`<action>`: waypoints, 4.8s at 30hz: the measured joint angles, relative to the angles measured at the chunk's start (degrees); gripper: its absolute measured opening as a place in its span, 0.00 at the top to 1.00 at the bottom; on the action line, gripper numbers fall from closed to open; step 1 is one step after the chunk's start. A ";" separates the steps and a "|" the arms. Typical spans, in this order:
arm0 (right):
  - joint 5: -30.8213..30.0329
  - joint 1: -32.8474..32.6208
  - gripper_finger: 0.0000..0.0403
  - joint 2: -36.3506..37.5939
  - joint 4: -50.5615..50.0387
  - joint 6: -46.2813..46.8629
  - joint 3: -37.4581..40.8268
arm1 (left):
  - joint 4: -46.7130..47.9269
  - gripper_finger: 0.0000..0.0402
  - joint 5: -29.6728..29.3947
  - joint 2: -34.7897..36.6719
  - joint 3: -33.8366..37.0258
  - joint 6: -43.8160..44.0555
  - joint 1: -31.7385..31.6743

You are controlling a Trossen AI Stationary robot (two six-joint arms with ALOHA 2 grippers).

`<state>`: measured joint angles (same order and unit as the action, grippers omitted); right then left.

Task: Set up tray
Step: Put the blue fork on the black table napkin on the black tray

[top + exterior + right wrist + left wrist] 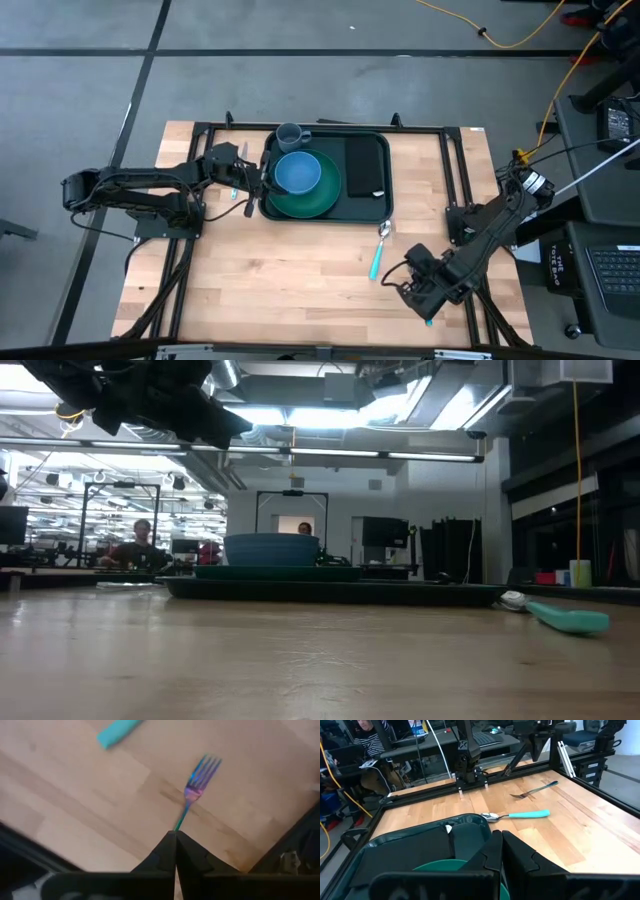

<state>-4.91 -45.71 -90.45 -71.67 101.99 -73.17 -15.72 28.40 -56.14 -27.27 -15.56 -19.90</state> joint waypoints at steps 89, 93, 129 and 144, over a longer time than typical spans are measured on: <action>5.74 -0.81 0.89 -4.76 28.90 12.35 24.87 | 0.11 0.99 0.00 0.02 0.04 1.34 0.00; 5.10 -0.86 0.95 -4.76 28.84 12.35 24.90 | 0.18 0.99 0.00 0.02 0.04 1.34 0.00; -10.92 3.56 0.96 4.76 28.35 2.32 25.09 | 0.91 0.99 1.43 0.02 0.04 2.81 -7.46; -21.38 11.49 0.96 16.32 27.66 -22.21 24.99 | 0.32 0.99 10.18 0.04 1.57 2.48 -20.82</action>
<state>-26.29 -34.22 -74.13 -44.01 79.78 -48.18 -15.40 38.58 -56.10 -25.69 -13.07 -40.72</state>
